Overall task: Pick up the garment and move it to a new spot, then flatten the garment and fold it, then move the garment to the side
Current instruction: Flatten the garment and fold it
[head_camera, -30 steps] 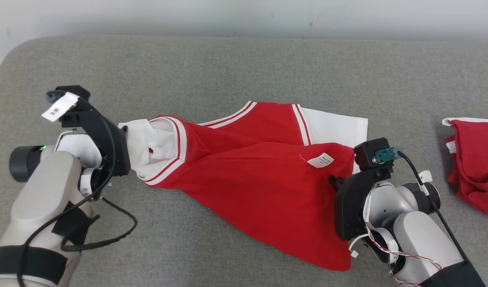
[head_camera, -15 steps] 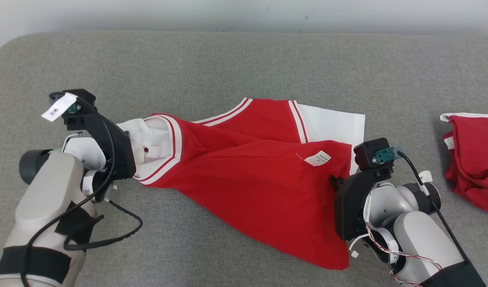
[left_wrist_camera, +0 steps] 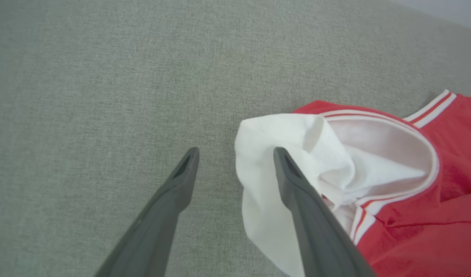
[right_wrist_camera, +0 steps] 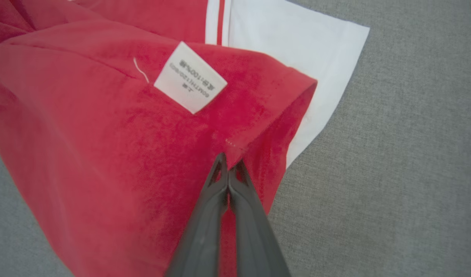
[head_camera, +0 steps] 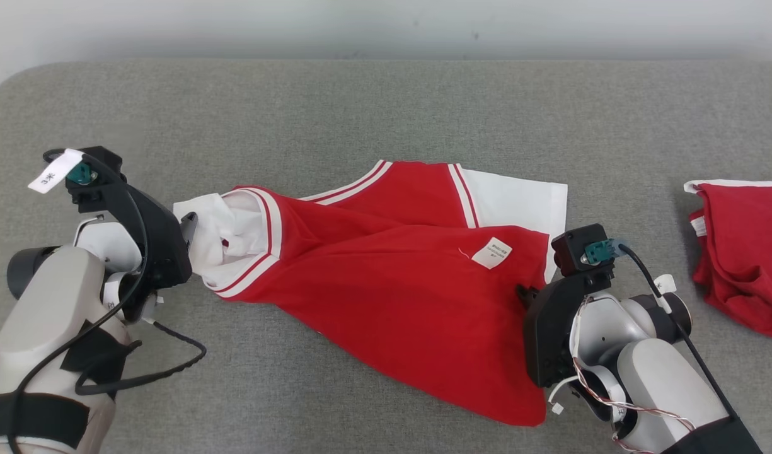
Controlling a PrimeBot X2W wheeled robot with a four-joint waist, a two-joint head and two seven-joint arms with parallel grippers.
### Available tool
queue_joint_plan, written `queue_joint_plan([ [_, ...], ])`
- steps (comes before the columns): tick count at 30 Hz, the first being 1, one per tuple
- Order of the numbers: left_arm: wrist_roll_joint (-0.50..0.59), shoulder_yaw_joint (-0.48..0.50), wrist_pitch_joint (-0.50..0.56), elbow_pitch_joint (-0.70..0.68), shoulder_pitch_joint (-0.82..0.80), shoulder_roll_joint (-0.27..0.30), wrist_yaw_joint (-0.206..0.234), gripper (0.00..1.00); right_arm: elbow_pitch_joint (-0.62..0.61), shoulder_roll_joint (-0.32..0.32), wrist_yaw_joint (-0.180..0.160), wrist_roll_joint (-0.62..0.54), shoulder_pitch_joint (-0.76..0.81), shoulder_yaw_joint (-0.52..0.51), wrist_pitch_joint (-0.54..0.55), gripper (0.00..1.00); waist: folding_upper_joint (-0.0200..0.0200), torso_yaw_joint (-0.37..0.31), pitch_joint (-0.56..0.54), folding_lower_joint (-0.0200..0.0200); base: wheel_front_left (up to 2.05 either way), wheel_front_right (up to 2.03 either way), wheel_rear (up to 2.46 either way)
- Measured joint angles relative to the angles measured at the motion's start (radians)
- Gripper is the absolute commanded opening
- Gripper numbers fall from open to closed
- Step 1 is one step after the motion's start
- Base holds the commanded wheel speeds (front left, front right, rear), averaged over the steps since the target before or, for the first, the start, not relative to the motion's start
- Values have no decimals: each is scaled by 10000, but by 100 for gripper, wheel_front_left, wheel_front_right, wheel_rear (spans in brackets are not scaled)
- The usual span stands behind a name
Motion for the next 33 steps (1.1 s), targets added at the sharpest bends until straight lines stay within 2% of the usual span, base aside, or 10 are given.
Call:
queue_joint_plan([
  [4, -222, 86, 96, -2, 19, -17, -341, 100, -25, -23, 2, -2, 143, 17, 12, 0, 0, -86, -2, 0, 0, 0, 0],
  [9, -222, 90, 198, -4, 16, -4, -349, 100, -92, -36, 0, -2, 151, 8, 15, 0, 0, -177, 53, 0, 0, 0, 0],
  [11, -222, 90, 255, -6, 15, 0, -389, 80, -115, -46, 0, -2, 154, -2, 19, 0, 0, -201, 81, 0, 0, 0, 0],
  [12, -224, 88, 257, -10, 15, -2, -435, 80, -150, -58, 0, -2, 164, -8, 21, 0, 0, -207, 97, 0, 0, 0, 0],
  [14, -236, 79, 270, -8, 14, -10, -437, 49, -163, -71, 0, -2, 164, -33, 21, 0, 0, -218, 121, 0, 0, 0, 0],
  [17, -295, 79, 357, -2, 15, -12, -441, 44, -207, -79, 0, -2, 164, -35, 23, 0, 0, -226, 149, 0, 0, 0, 0],
  [22, -295, 65, 359, -4, 15, -17, -522, 4, -247, -82, 0, -2, 165, -48, 27, 0, 0, -224, 199, 0, 0, 0, 0],
  [23, -295, 58, 359, -6, 15, -17, -522, 0, -251, -82, 0, -2, 165, -56, 27, 0, 0, -218, 209, 0, 0, 0, 0],
  [28, -268, -13, 209, -50, -161, -75, -493, 0, -274, -73, -12, 0, 155, -244, -21, 0, 0, -131, 218, 0, 0, 0, 0],
  [33, -144, 121, -403, -236, -719, -56, -144, 0, -405, 31, -94, -2, -175, -696, -575, 0, 0, -40, 126, 0, 0, 0, 0],
])
